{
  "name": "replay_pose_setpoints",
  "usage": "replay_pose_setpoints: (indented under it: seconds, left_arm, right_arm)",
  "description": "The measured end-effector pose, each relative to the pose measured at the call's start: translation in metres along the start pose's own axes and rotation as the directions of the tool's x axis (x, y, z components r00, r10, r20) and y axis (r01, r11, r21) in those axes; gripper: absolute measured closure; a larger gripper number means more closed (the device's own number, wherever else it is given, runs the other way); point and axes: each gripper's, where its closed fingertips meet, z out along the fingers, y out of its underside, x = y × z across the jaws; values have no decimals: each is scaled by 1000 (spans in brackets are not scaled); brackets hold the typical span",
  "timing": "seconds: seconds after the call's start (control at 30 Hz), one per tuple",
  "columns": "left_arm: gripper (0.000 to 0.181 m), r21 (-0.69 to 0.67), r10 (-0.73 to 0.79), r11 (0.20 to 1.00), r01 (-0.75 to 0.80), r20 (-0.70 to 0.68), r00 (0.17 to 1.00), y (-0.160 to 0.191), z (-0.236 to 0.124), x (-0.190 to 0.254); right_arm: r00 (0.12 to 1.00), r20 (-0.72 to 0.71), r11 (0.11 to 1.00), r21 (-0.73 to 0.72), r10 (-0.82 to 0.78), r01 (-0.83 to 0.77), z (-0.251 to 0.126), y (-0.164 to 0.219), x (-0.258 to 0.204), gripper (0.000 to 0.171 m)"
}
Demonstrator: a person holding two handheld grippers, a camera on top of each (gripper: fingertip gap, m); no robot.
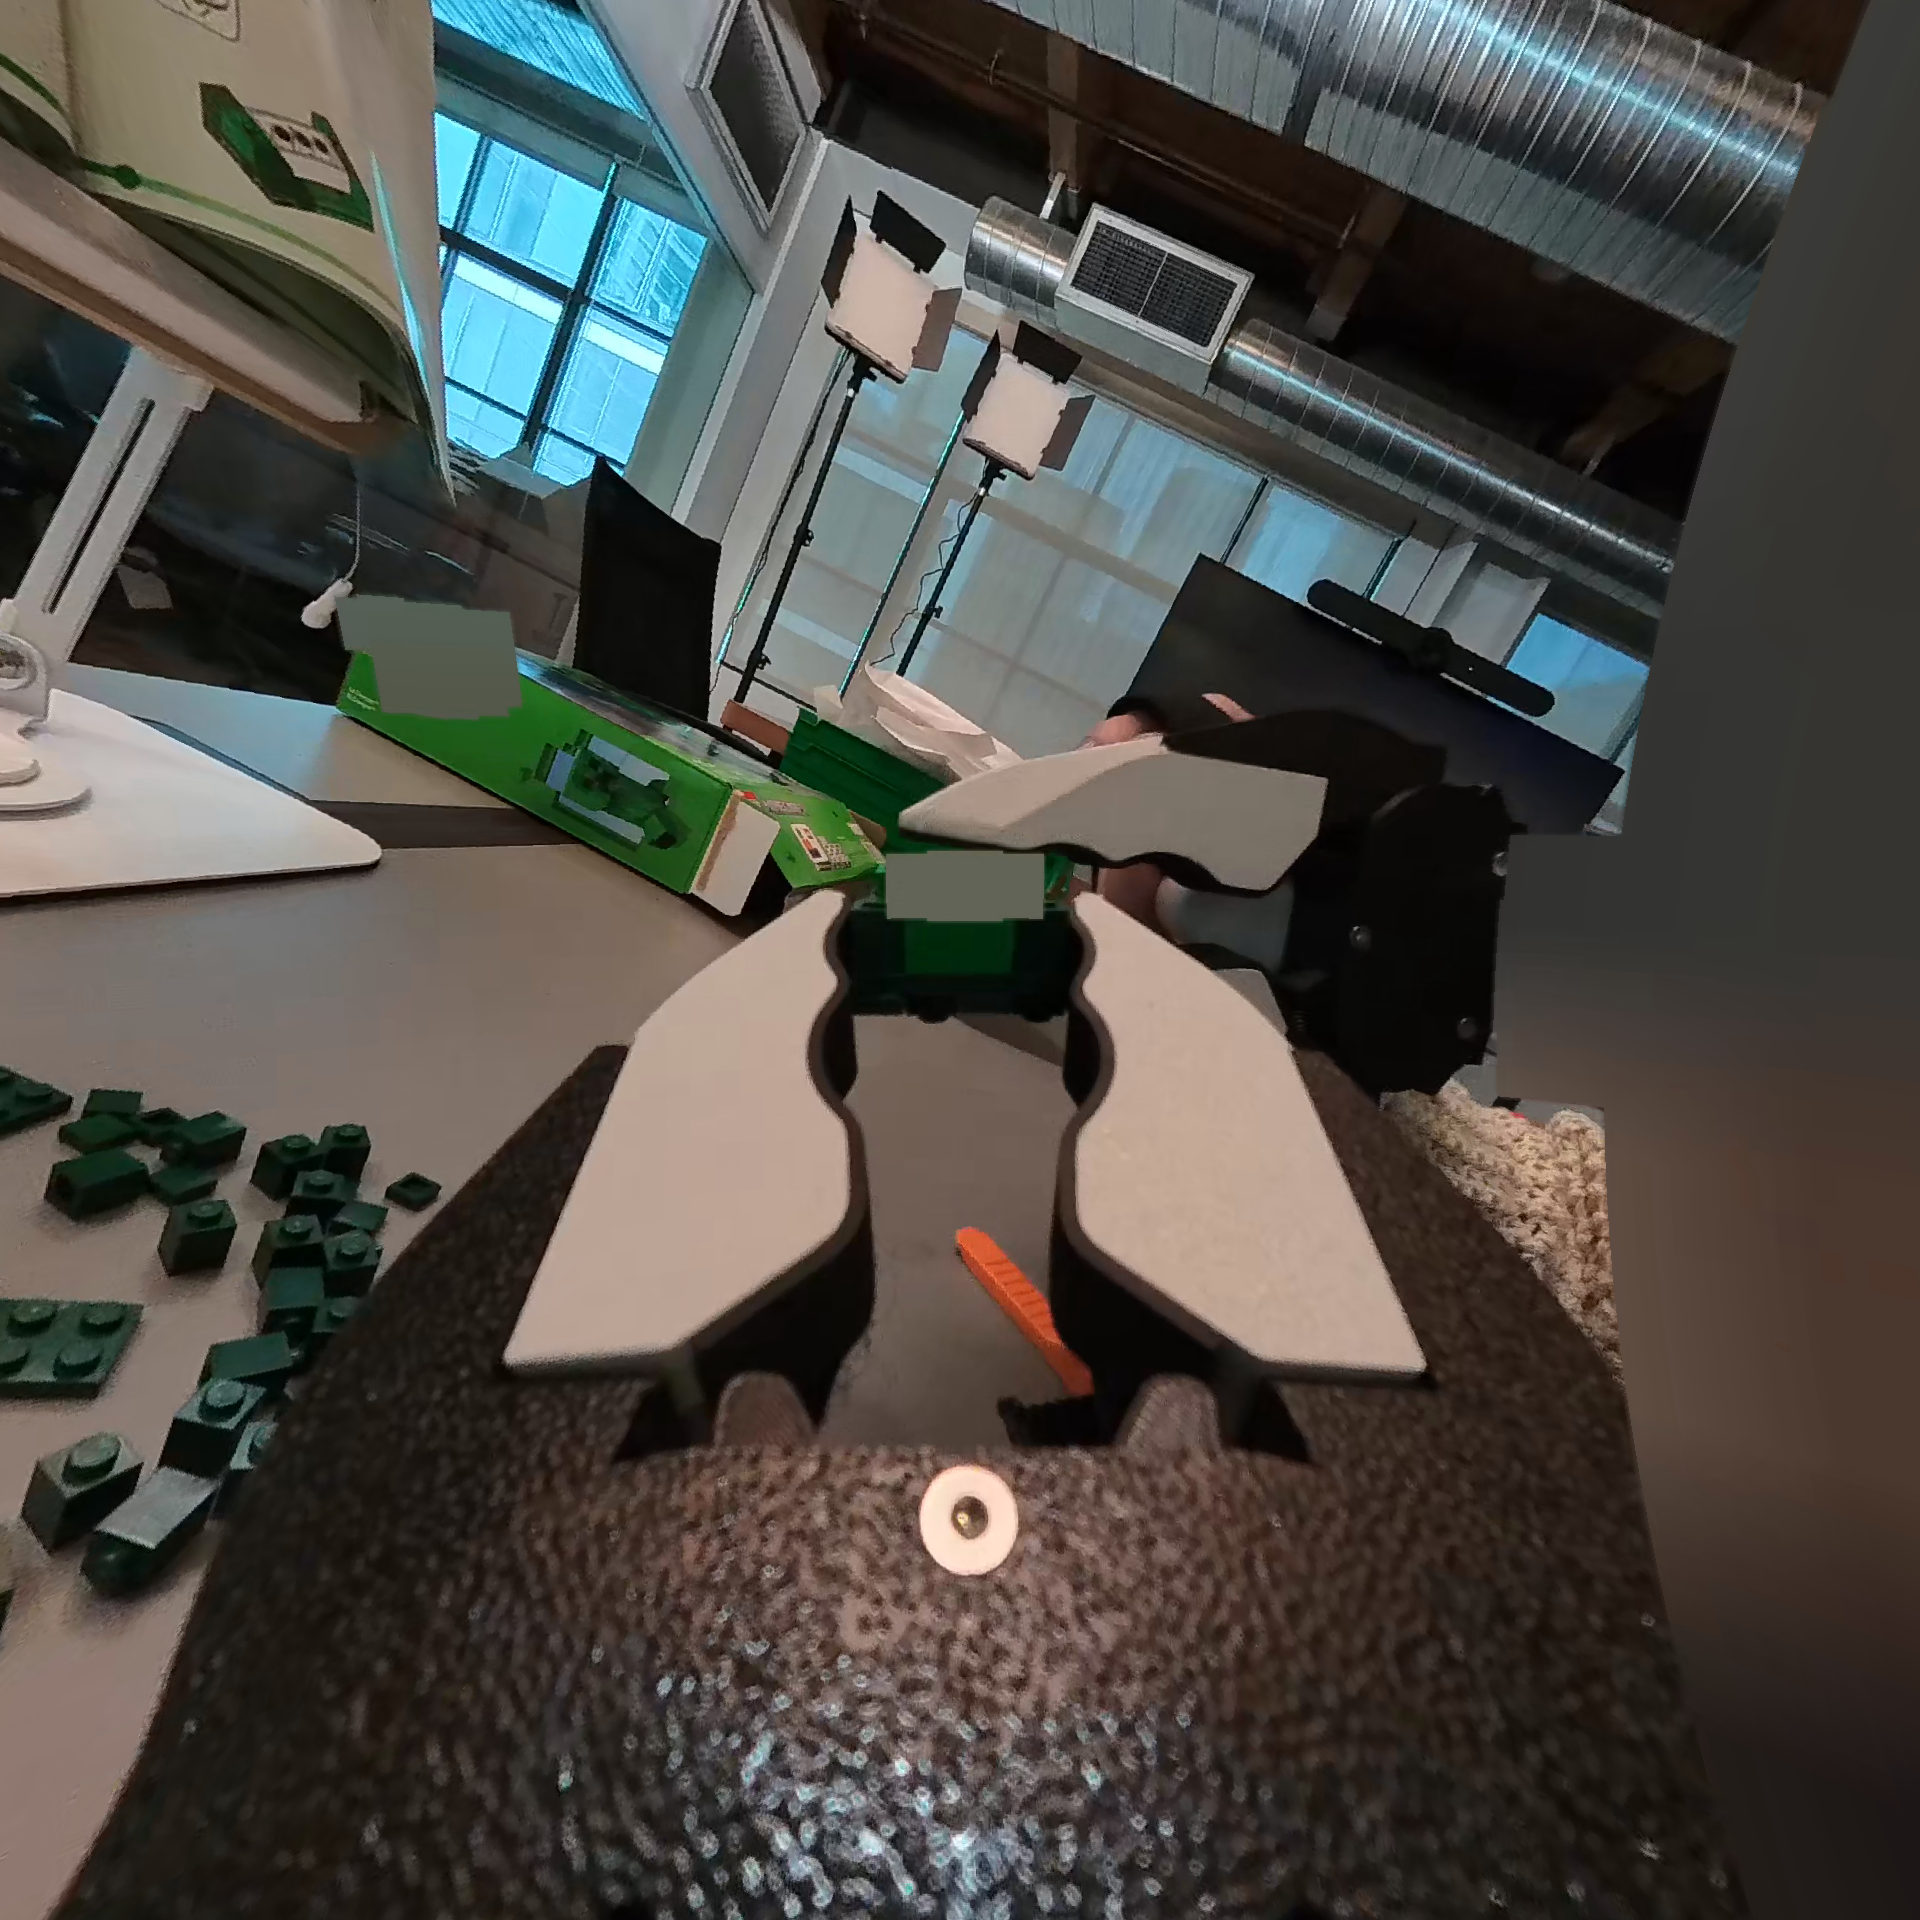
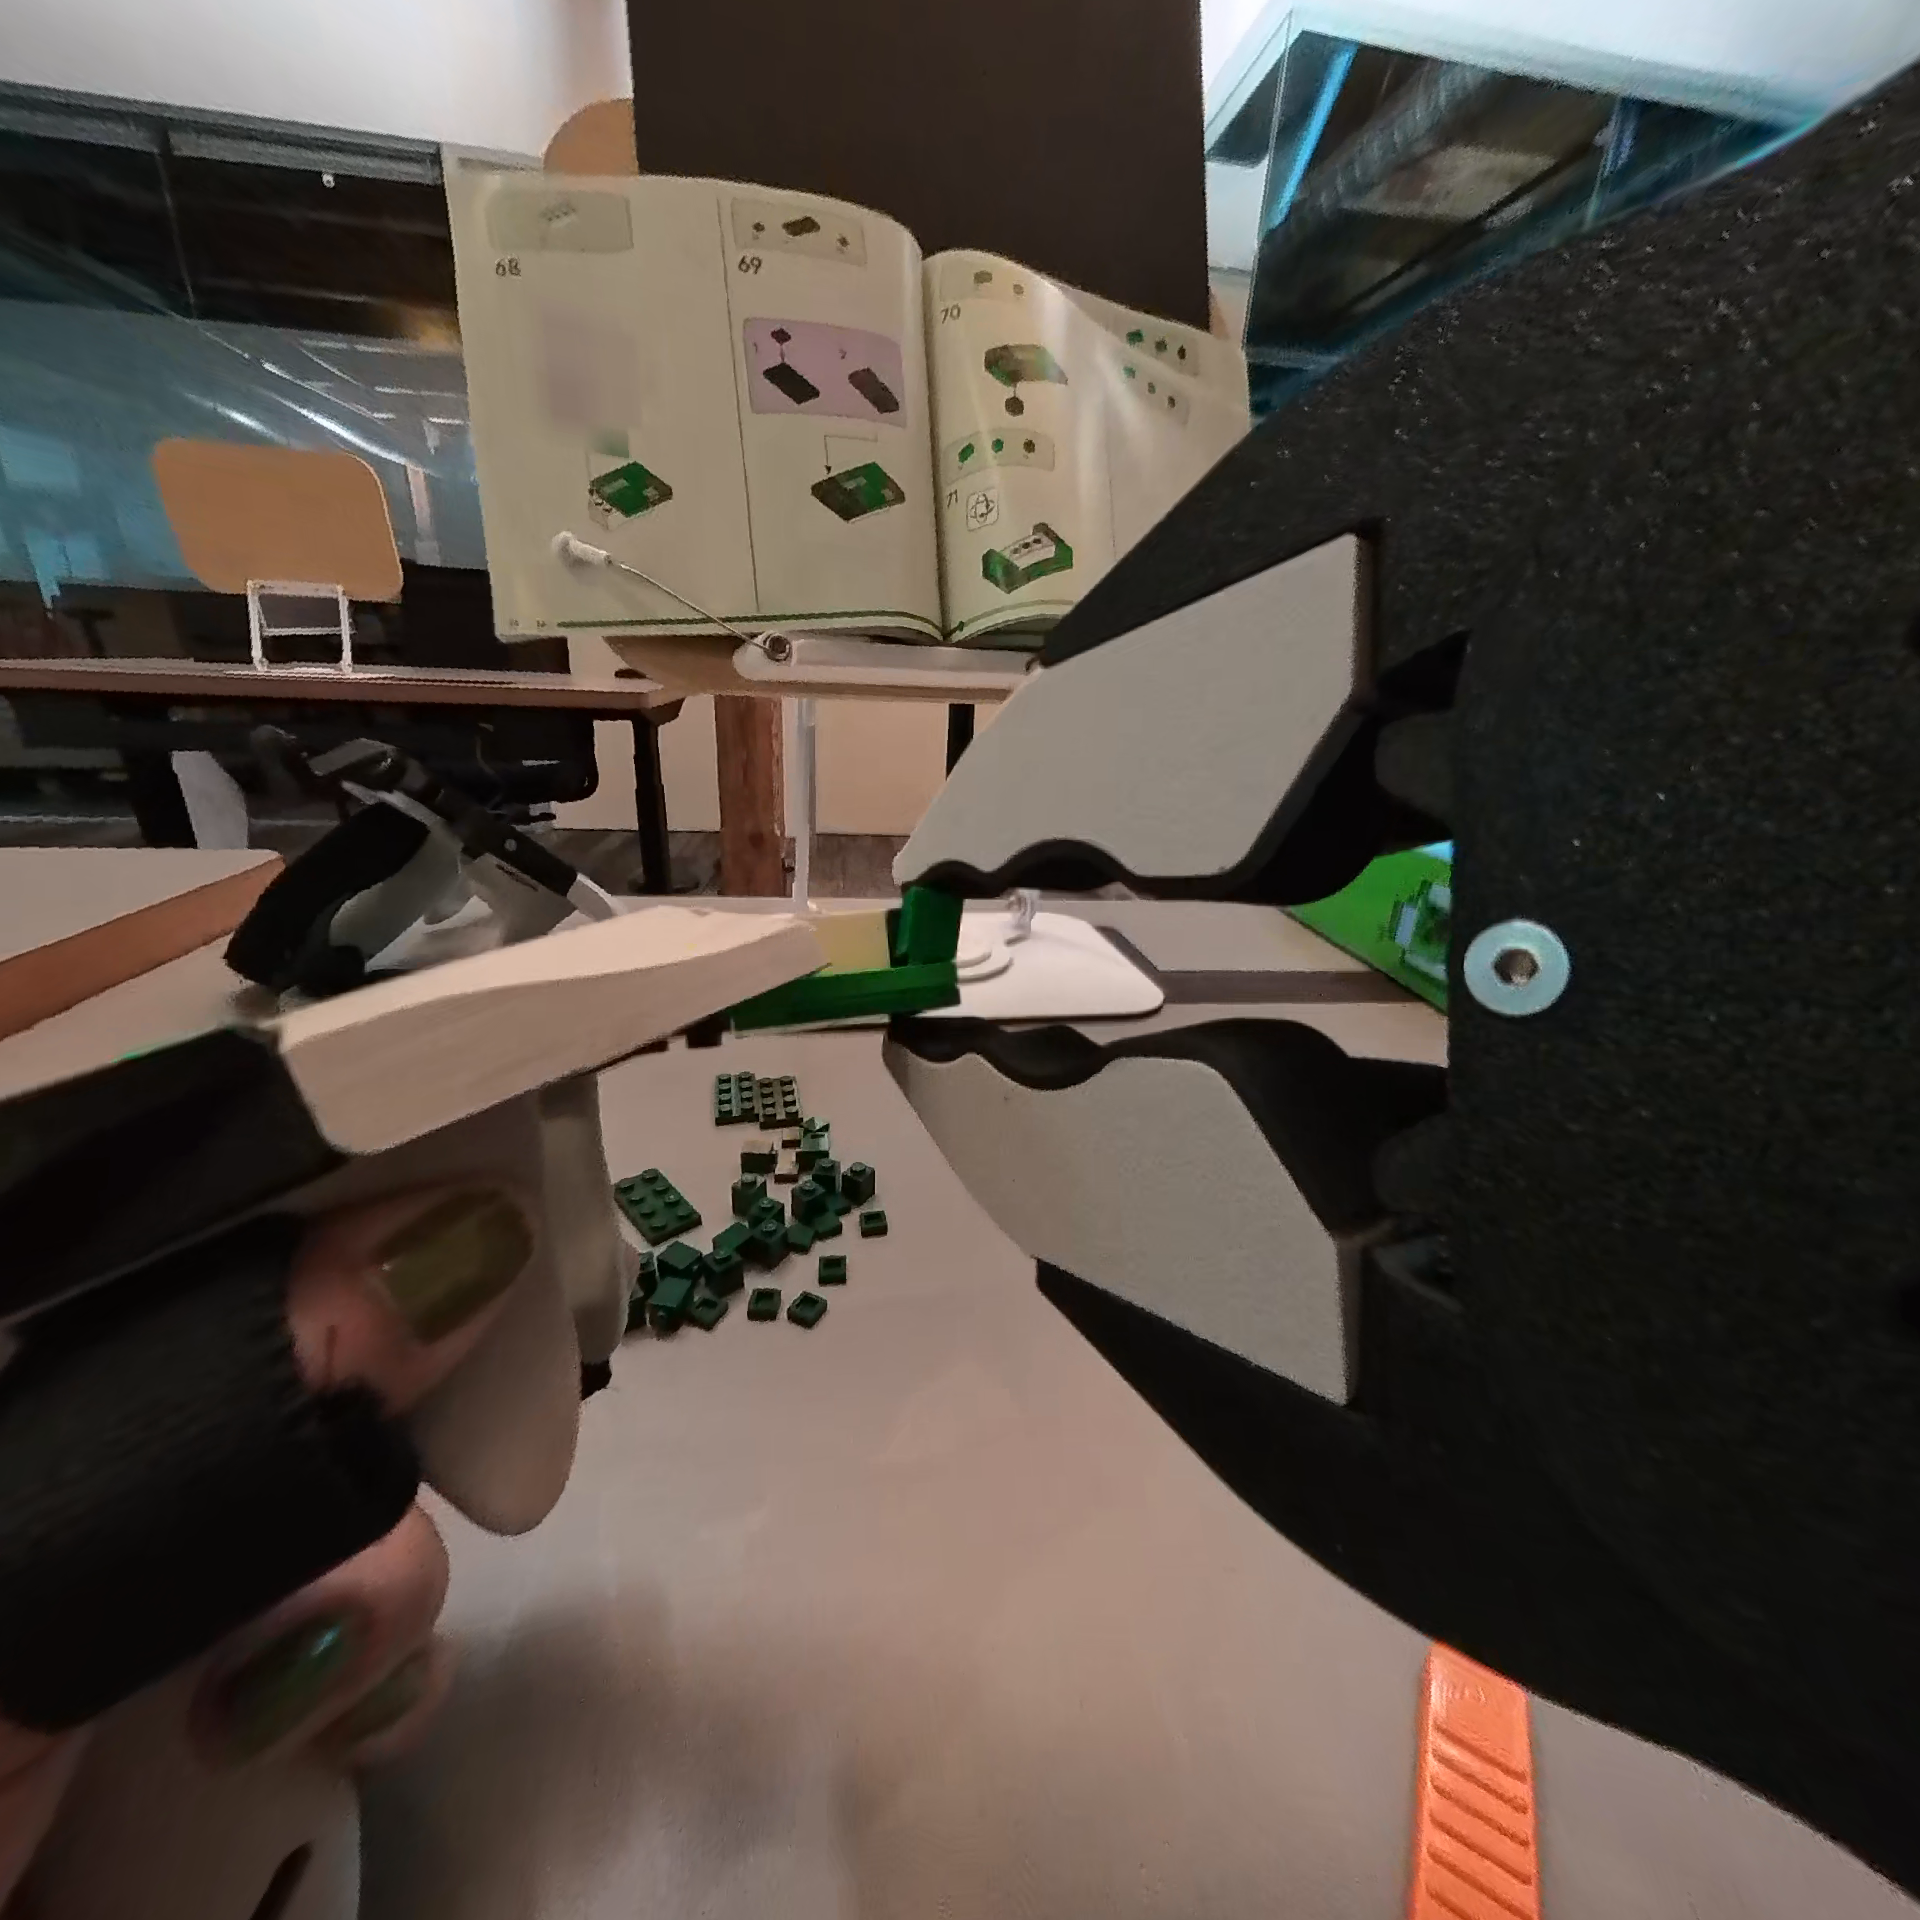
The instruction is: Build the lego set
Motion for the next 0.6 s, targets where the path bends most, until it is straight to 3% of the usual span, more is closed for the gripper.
replay_pose_setpoints:
  seconds: [0.23, 0.6]
  left_arm:
    - [145, -37, 25, 999, -24, 28, 999, 6, 2, -2]
    - [145, -32, 3, 999, -2, 20, 1000, 5, 1, -3]
  right_arm:
    - [993, -11, 993, -38, -115, 115, 2, 3, -3, 150]
    - [992, -47, 992, -39, -119, 117, 3, 2, 1, 154]
